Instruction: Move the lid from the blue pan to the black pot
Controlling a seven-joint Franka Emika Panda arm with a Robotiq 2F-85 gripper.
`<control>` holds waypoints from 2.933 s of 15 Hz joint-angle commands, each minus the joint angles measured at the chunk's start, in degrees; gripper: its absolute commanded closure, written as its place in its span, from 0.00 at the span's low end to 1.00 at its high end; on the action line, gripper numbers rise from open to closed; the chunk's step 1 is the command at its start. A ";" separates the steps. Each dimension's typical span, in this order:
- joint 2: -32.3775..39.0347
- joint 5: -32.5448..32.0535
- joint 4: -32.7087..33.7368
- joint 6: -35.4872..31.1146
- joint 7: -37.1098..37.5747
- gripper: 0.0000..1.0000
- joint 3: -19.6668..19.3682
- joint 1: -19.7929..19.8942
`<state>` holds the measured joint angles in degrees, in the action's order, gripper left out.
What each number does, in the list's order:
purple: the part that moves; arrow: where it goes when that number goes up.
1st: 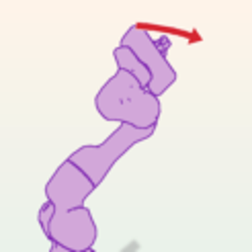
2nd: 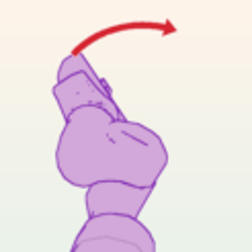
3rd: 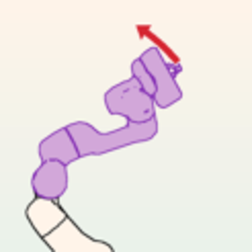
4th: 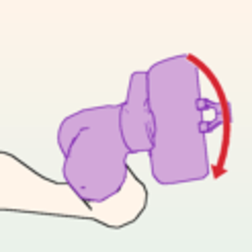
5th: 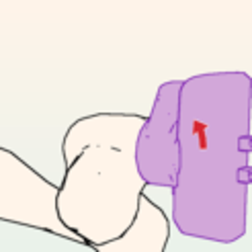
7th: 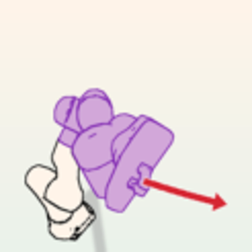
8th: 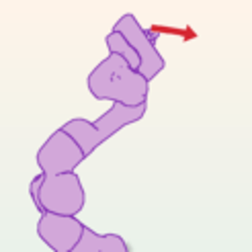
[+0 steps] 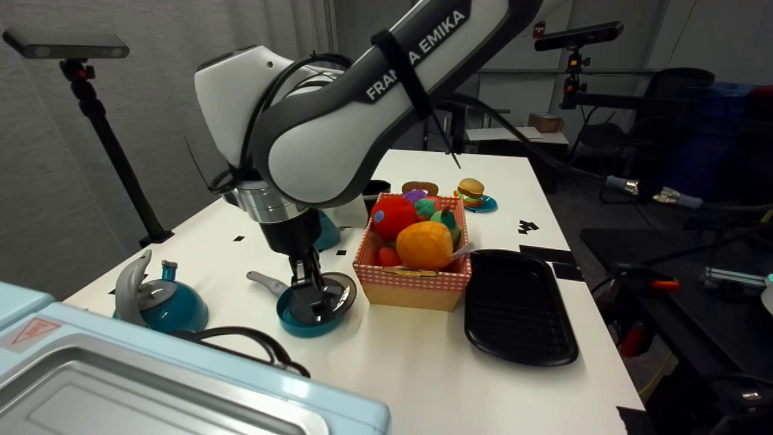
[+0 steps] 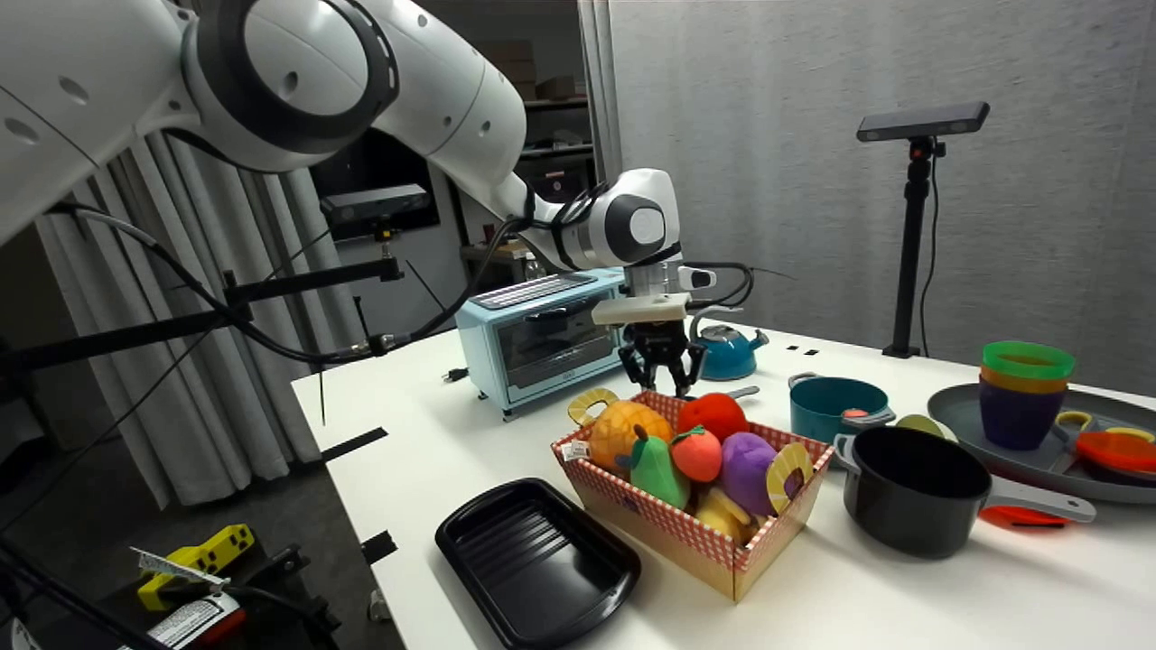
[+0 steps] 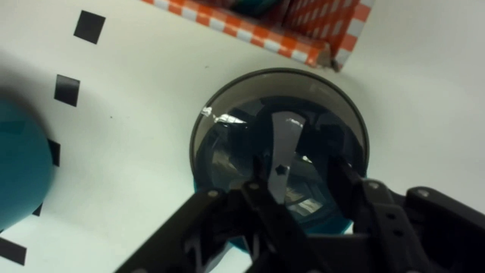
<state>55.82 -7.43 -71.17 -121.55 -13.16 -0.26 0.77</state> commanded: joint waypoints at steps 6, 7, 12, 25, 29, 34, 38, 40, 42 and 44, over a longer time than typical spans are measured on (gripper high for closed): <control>3.02 0.86 5.46 2.15 -1.13 0.96 0.81 1.10; 3.10 1.09 5.59 2.31 -1.06 0.96 0.95 1.17; 3.56 0.91 5.99 0.48 -0.59 0.96 0.51 0.91; -14.04 0.76 -5.83 -0.88 0.47 0.96 -0.71 2.41; -19.41 1.82 -11.29 -1.50 2.05 0.96 -1.47 4.59; -22.32 4.45 -15.42 -3.13 3.47 0.96 -3.05 8.76; -21.17 7.88 -15.23 -3.46 4.73 0.96 -4.54 12.44; -20.17 9.45 -14.57 -3.29 6.13 0.96 -5.31 14.04; -18.96 10.43 -13.77 -3.34 7.71 0.96 -6.07 15.14; -17.12 10.47 -12.41 -3.22 9.61 0.96 -6.84 15.63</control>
<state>36.55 1.56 -85.17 -123.85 -6.21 -6.21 15.88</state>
